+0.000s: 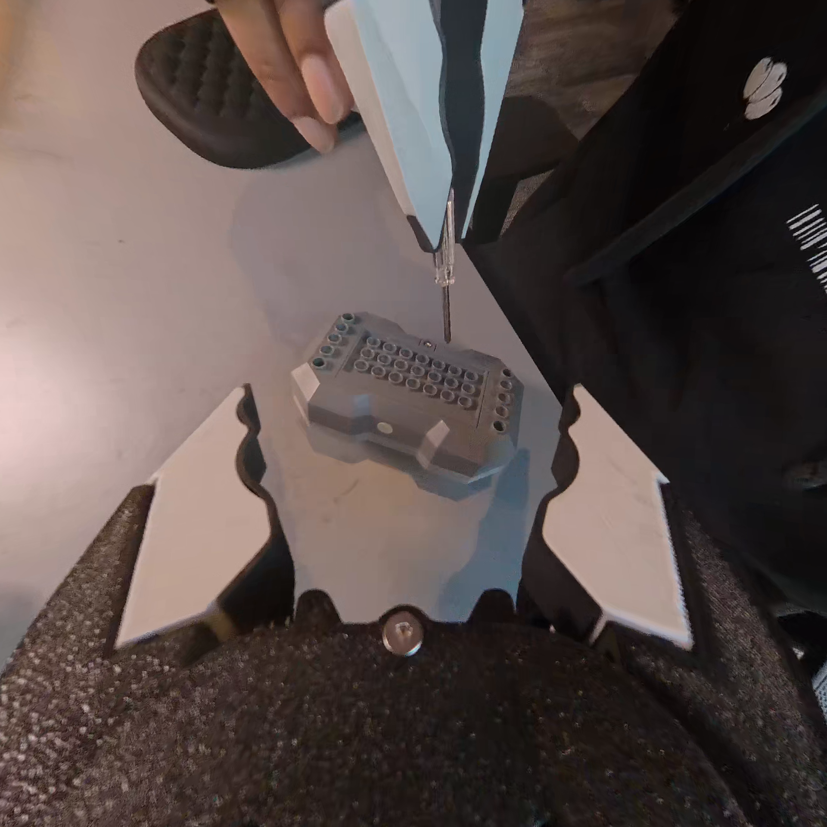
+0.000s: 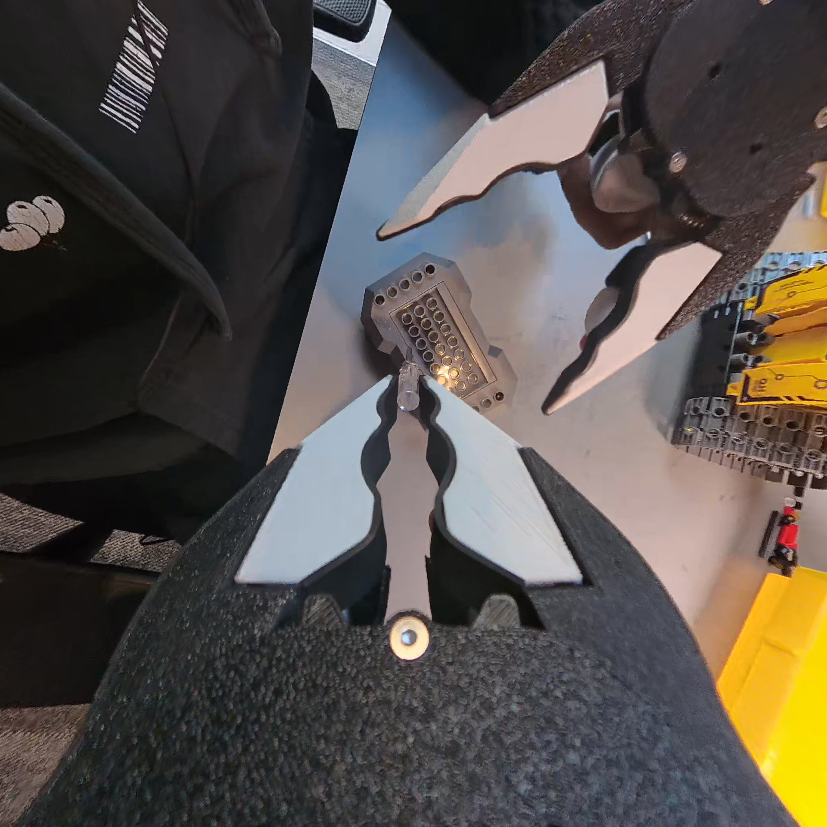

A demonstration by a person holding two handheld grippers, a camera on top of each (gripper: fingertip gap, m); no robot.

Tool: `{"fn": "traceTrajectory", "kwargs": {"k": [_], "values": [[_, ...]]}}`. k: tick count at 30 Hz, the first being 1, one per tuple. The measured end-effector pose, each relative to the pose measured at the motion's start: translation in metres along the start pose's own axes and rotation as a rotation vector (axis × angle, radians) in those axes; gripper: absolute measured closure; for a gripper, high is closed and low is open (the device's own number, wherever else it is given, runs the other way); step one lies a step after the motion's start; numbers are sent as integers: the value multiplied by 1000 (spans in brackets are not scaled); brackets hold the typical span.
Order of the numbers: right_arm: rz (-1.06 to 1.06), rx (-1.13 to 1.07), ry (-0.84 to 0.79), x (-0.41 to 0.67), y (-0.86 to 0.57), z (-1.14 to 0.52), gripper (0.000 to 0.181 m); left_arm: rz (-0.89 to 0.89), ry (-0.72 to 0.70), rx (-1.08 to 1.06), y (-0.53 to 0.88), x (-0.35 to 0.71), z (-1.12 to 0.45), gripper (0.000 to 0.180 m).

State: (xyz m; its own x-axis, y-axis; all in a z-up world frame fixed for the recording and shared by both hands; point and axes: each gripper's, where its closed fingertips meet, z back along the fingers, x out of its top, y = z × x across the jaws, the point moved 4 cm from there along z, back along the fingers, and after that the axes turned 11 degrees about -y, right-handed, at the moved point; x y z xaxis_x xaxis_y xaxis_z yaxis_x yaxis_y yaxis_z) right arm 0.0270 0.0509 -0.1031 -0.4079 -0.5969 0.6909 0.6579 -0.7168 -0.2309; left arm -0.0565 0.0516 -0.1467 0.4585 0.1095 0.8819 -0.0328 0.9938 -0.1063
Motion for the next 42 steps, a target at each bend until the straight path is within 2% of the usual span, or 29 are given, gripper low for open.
{"fn": "traceTrajectory", "kwargs": {"k": [3,7,23,34,42], "values": [[0,13,36,-2,-1,-1,172,-26,33,-9,-1,-9,-14,41],[5,26,75,-5,-2,-3,173,-48,101,12,0,-25,-21,59],[207,103,267,2,-8,-6,173,24,67,101,0,-27,-21,61],[122,107,239,-5,-14,-4,173,34,71,161,1,-27,-21,61],[339,161,276,-3,-11,-5,173,39,65,170,1,-27,-22,61]]}}
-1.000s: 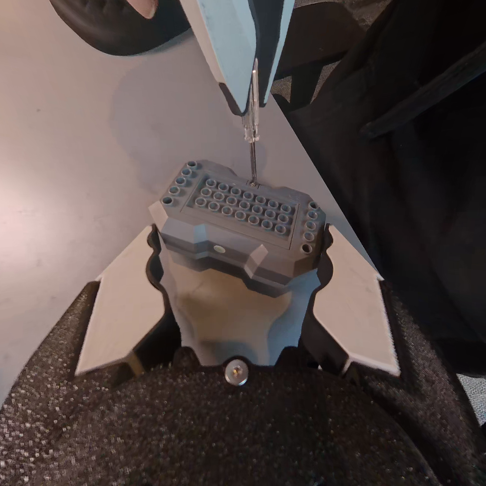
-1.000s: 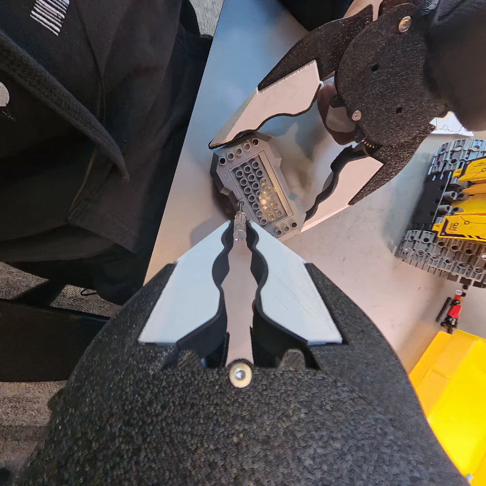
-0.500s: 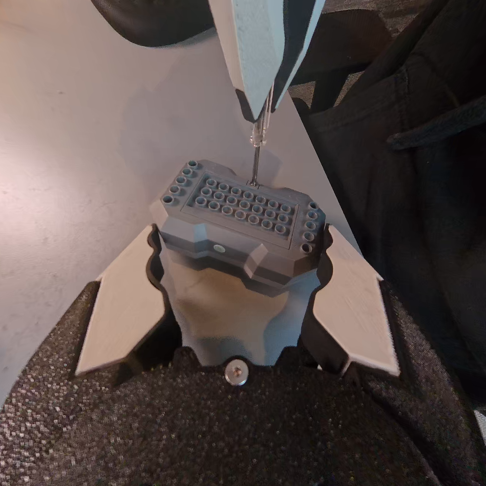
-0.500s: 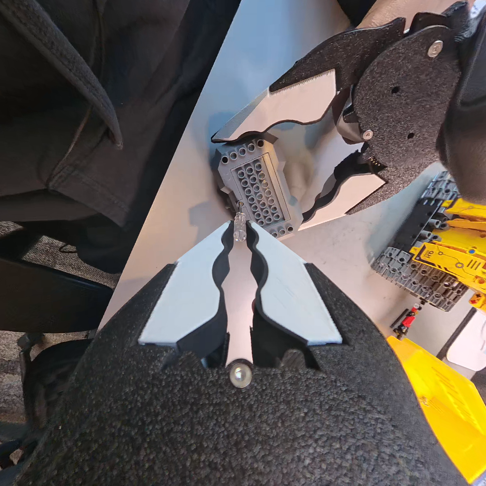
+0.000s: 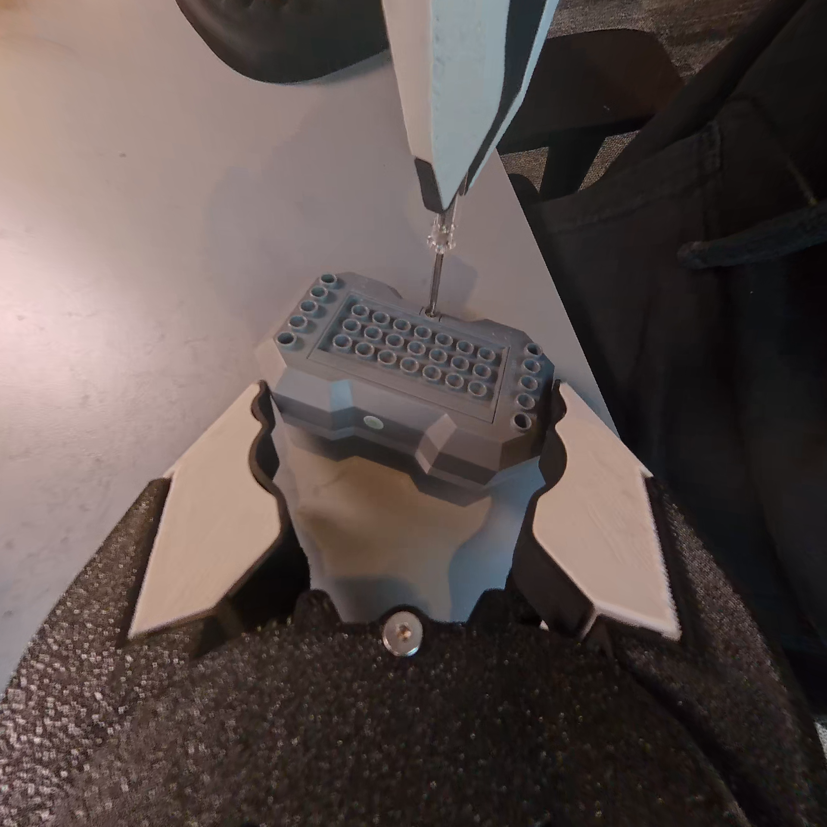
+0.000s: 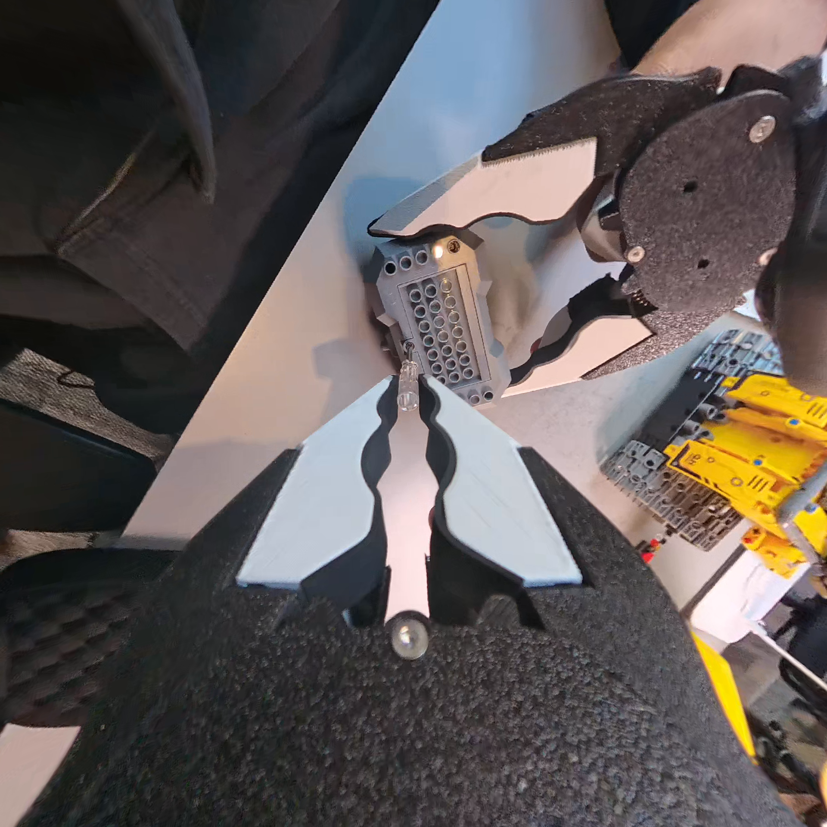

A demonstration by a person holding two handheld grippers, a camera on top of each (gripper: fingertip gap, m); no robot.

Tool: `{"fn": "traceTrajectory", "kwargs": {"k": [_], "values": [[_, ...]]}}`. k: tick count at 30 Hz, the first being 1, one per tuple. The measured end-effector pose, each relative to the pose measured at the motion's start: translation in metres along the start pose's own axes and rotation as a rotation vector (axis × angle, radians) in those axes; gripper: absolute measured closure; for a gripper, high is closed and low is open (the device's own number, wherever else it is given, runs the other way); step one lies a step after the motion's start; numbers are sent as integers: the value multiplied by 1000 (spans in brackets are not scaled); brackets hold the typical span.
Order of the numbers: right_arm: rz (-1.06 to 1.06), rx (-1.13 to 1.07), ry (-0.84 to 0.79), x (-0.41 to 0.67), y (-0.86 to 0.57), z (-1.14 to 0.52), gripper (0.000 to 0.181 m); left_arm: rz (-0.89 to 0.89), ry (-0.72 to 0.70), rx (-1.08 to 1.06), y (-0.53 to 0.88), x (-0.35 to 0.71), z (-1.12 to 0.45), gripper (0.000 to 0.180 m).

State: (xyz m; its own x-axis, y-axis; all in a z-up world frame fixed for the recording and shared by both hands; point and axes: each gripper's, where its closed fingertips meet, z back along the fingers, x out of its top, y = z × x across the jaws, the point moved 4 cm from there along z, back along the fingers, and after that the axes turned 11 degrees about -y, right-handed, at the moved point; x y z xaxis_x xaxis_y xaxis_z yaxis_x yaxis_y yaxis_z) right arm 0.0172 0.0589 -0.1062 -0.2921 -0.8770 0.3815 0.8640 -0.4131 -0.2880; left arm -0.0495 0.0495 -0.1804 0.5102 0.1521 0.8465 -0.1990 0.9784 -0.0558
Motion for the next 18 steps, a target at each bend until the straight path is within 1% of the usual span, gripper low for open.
{"fn": "traceTrajectory", "kwargs": {"k": [2,3,9,11,12,16,18], "values": [[12,5,0,0,0,0,173,5,-3,8,0,0,0,61],[-16,5,-4,0,-1,-1,173,9,-3,14,0,0,0,61],[-331,-32,-86,15,-2,-13,172,49,-12,86,1,1,-3,61],[-353,-57,-73,18,-3,-16,172,51,-11,91,1,2,-3,61],[-398,-67,-75,16,-4,-13,172,51,-14,91,1,1,-3,61],[-626,-136,-199,-1,-8,-5,173,49,-15,89,1,1,-3,61],[-679,-174,-246,-6,-7,-3,173,50,-14,90,1,1,-3,61]]}}
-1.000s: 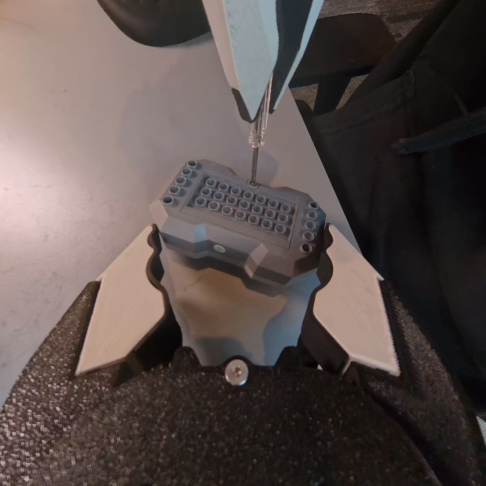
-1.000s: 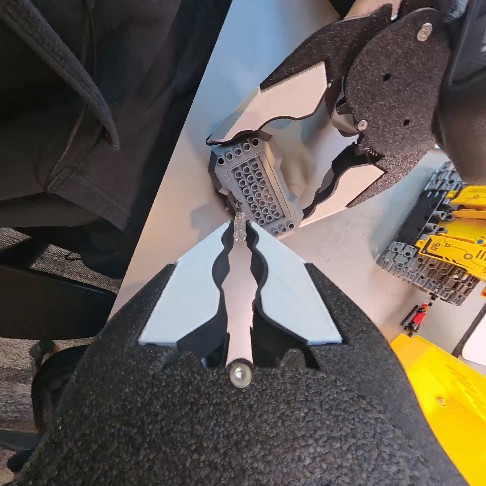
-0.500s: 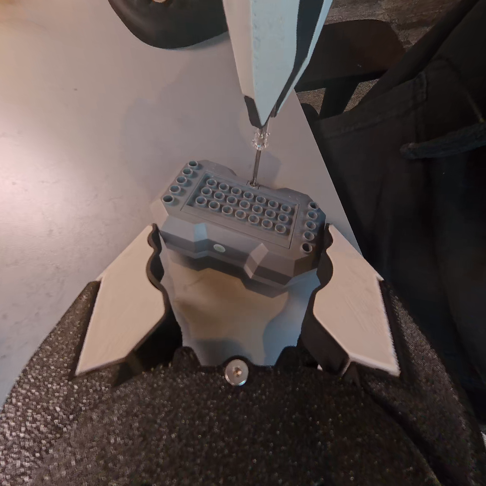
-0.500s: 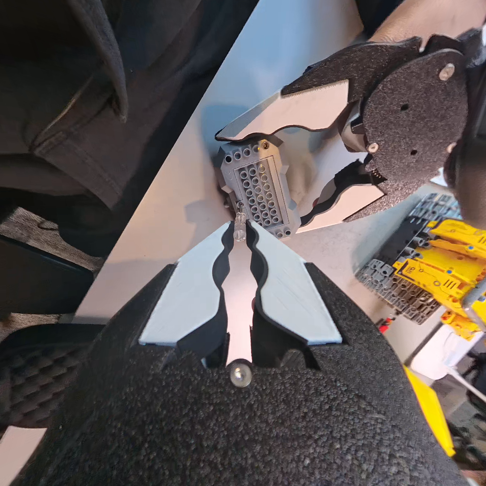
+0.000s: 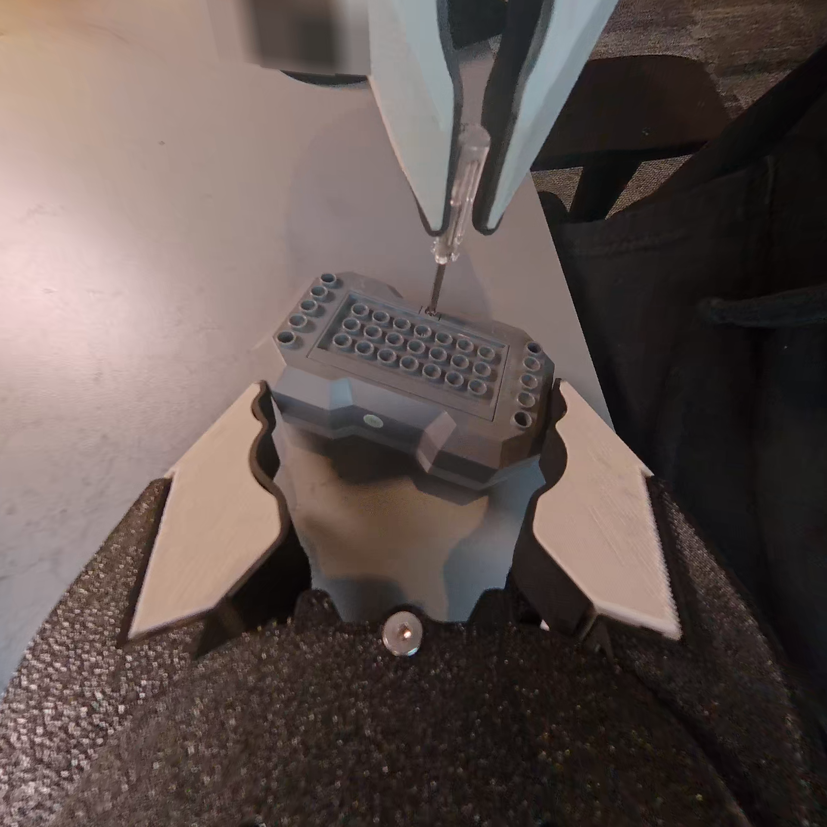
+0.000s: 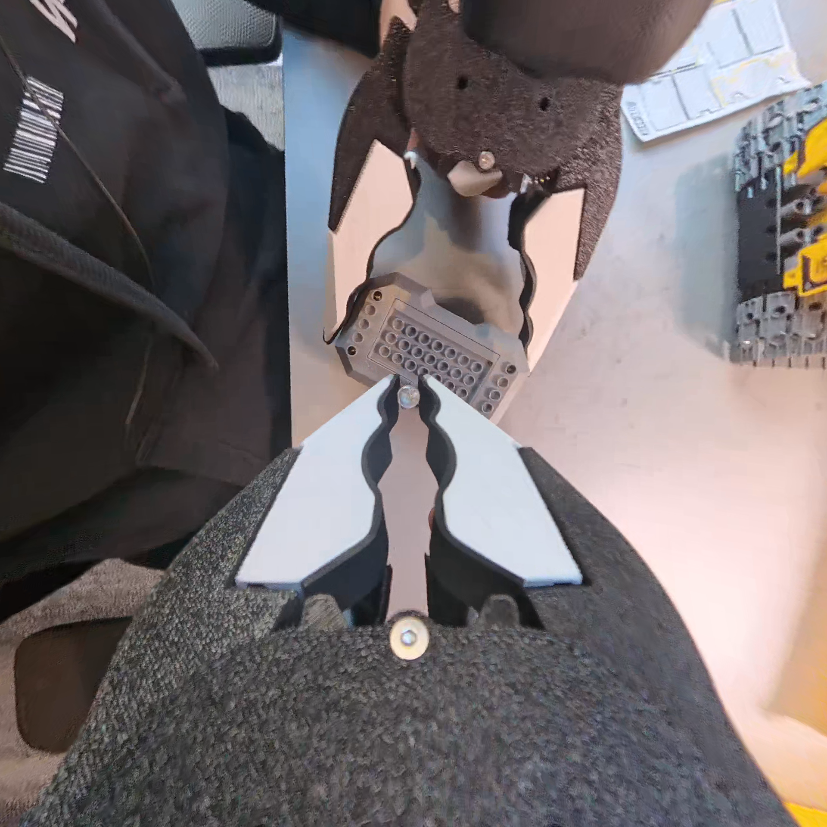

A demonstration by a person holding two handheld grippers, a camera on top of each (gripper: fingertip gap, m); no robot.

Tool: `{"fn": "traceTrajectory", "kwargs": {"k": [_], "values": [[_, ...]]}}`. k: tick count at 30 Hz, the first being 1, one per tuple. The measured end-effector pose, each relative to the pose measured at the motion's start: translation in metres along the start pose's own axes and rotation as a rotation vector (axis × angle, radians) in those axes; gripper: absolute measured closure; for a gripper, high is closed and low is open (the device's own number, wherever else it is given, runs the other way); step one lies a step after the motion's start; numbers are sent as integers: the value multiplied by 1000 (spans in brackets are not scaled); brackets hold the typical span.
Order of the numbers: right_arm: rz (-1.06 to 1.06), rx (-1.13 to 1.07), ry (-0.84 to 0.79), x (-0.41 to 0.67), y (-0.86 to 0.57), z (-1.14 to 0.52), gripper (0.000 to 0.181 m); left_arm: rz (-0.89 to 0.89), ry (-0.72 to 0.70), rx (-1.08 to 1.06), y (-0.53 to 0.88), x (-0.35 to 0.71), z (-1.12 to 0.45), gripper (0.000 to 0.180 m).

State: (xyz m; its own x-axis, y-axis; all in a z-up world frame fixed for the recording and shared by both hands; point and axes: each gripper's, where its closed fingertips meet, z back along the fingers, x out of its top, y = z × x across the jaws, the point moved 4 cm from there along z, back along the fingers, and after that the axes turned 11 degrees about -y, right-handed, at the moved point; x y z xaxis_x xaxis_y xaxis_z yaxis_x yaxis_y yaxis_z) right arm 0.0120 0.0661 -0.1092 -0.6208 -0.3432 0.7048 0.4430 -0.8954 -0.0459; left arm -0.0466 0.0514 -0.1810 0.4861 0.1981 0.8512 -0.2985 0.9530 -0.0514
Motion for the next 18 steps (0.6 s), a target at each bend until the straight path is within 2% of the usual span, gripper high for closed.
{"fn": "traceTrajectory", "kwargs": {"k": [3,6,9,12,16,18], "values": [[19,-2,-21,-7,-1,4,173,2,1,3,0,0,0,61],[157,16,37,-21,-3,10,173,7,0,11,1,0,0,61],[262,11,209,-43,-6,7,173,13,-1,17,2,0,1,61],[146,16,155,-36,-7,8,173,30,-4,27,2,-2,2,61],[304,17,255,-25,-7,8,173,74,-4,17,4,-3,1,61],[315,23,280,-23,-8,8,174,76,-6,14,5,-4,1,62]]}}
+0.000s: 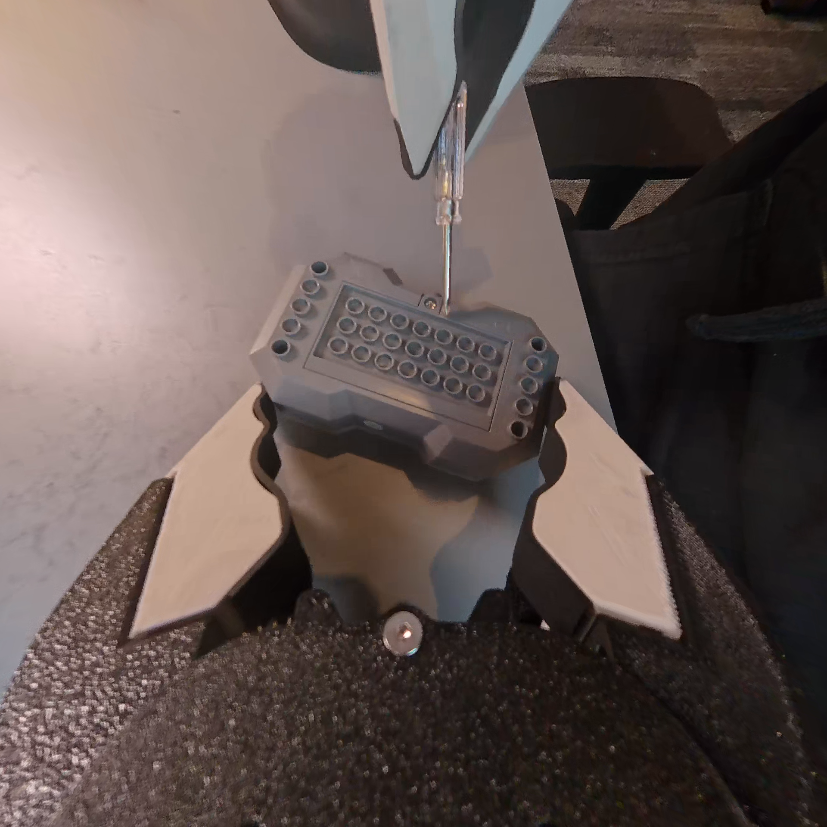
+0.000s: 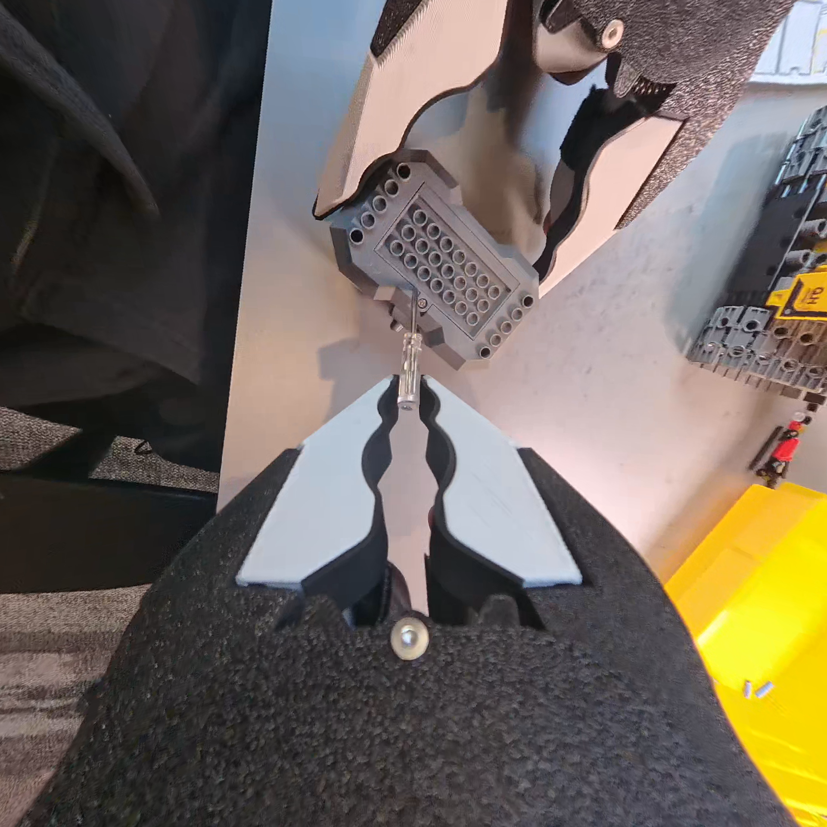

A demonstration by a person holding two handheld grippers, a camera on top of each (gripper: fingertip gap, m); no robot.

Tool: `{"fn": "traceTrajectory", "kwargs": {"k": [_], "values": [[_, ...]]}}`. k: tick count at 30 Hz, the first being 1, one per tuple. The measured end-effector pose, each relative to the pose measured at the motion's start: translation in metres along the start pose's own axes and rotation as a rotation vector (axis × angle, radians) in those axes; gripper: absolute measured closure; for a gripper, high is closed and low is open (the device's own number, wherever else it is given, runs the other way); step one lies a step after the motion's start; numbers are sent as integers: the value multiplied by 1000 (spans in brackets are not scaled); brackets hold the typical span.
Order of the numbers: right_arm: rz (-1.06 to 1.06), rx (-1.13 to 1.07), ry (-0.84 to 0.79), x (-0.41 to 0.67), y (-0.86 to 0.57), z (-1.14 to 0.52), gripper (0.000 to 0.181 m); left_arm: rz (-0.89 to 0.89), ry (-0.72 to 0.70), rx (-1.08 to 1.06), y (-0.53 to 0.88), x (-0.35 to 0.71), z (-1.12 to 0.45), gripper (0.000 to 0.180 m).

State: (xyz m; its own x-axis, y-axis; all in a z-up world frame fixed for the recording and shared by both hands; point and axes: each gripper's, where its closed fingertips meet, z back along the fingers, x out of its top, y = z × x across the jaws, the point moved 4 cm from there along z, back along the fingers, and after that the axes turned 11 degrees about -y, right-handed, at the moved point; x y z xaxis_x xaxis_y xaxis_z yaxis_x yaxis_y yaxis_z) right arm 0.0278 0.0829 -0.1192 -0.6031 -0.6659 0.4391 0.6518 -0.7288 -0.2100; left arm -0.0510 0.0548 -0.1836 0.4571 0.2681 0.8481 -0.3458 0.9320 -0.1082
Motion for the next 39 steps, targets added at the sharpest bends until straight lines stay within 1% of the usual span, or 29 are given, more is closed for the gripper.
{"fn": "traceTrajectory", "kwargs": {"k": [3,6,8,10,12,14,15,18,19,21,24,26,28,31,35,39], "values": [[19,-13,21,-2,-7,6,174,-16,1,7,1,0,1,61],[-19,-32,-17,1,-11,12,174,3,10,-18,0,-2,5,62],[-19,-54,-30,1,-12,13,173,9,14,-35,1,-1,11,57],[-43,-65,-65,5,-12,14,173,-4,-30,-44,3,7,21,65],[-66,-74,-96,8,-11,14,173,-32,-114,-33,5,21,33,83],[-79,-86,-128,14,-11,14,173,-44,-214,-71,-3,37,41,110],[-81,-90,-137,16,-10,13,173,-44,-240,-76,-6,42,42,122],[-76,-102,-169,24,-10,11,173,-56,-251,-93,-13,46,38,152],[-77,-104,-182,27,-10,11,173,-55,-249,-96,-14,46,36,158],[-83,-105,-207,31,-10,12,173,-54,-267,-104,-15,47,37,179],[-163,-118,-268,33,-12,15,173,-72,-293,-72,-12,49,38,179],[-310,-120,-357,34,-14,19,173,-107,-318,-41,-10,52,39,180],[-500,-115,-466,35,-15,22,172,-143,-339,-3,-10,54,38,180],[-728,-112,-561,33,-13,21,167,-197,-343,51,-9,55,36,180],[-860,-166,-604,29,-14,22,172,-207,-353,85,-8,56,34,180],[-919,-190,-595,28,-15,21,173,-200,-344,109,-6,55,33,180]]}}
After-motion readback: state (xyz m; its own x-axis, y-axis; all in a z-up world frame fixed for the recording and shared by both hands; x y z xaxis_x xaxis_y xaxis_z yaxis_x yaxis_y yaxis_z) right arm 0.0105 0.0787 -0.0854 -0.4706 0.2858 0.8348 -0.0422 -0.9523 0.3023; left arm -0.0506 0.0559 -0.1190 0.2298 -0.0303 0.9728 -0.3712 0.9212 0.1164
